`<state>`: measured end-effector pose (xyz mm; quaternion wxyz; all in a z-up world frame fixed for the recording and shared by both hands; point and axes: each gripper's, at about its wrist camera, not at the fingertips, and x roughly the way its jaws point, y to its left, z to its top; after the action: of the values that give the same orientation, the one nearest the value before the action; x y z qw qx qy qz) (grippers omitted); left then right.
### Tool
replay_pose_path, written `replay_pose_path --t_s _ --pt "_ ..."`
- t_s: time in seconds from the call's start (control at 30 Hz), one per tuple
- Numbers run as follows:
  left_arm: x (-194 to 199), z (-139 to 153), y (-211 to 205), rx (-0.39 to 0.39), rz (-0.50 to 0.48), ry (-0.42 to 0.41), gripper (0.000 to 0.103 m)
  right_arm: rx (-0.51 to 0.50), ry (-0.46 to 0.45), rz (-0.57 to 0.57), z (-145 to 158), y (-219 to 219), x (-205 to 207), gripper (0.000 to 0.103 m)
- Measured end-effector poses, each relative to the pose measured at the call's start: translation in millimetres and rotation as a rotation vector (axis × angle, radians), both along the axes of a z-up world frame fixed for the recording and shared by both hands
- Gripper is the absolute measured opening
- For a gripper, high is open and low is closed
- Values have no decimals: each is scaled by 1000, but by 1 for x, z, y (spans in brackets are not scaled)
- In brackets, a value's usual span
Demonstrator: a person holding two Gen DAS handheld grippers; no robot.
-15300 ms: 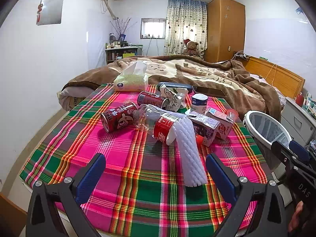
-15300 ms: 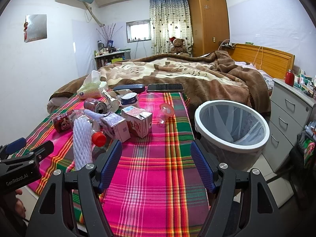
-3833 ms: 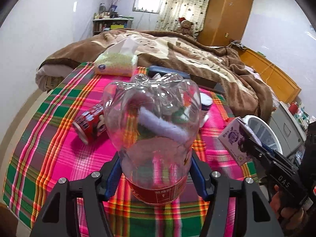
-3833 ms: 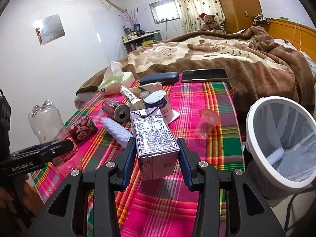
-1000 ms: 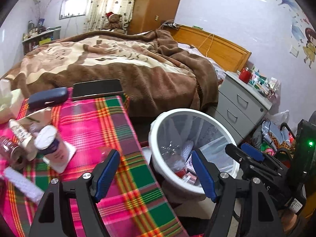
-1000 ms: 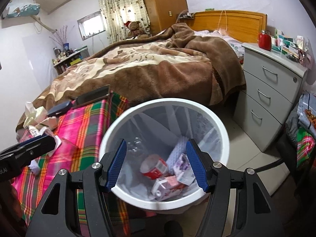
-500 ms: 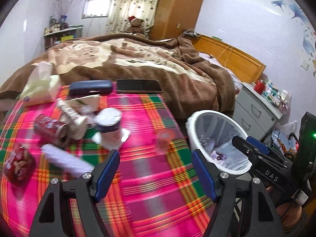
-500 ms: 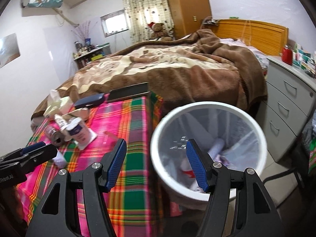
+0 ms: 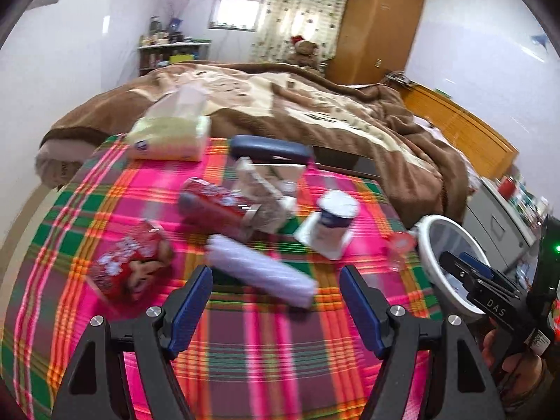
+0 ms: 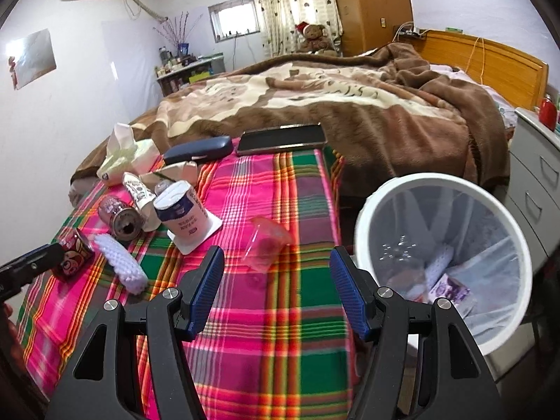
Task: Collect trash
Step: 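Grasp the red milk can with the left tool while the right tool grasps the clear plastic cup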
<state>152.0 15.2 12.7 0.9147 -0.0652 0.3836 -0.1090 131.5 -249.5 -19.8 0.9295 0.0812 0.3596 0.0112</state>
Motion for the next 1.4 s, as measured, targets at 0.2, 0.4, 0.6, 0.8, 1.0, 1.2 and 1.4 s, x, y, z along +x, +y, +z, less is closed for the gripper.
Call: replay_pose_path --t_s 0.2,0.4,0.6,0.8,1.0,1.2,1.4 --pt "8 -11 43 4 80 23 75 11 56 -7 -13 8 16 64" --pt "18 -17 76 36 126 33 75 18 102 -26 -25 13 35 64" --pt "30 -28 102 52 145 60 75 -4 134 -16 -33 20 49 55" --pt "43 -39 110 65 110 96 75 -11 155 -8 -37 26 56 41" --pt "58 -47 100 84 51 127 75 -2 154 0 -37 29 59 35" --pt "57 -58 89 74 6 161 75 27 151 19 -36 31 54 35" --pt "56 -67 77 31 -57 214 71 56 142 25 -31 35 47 34"
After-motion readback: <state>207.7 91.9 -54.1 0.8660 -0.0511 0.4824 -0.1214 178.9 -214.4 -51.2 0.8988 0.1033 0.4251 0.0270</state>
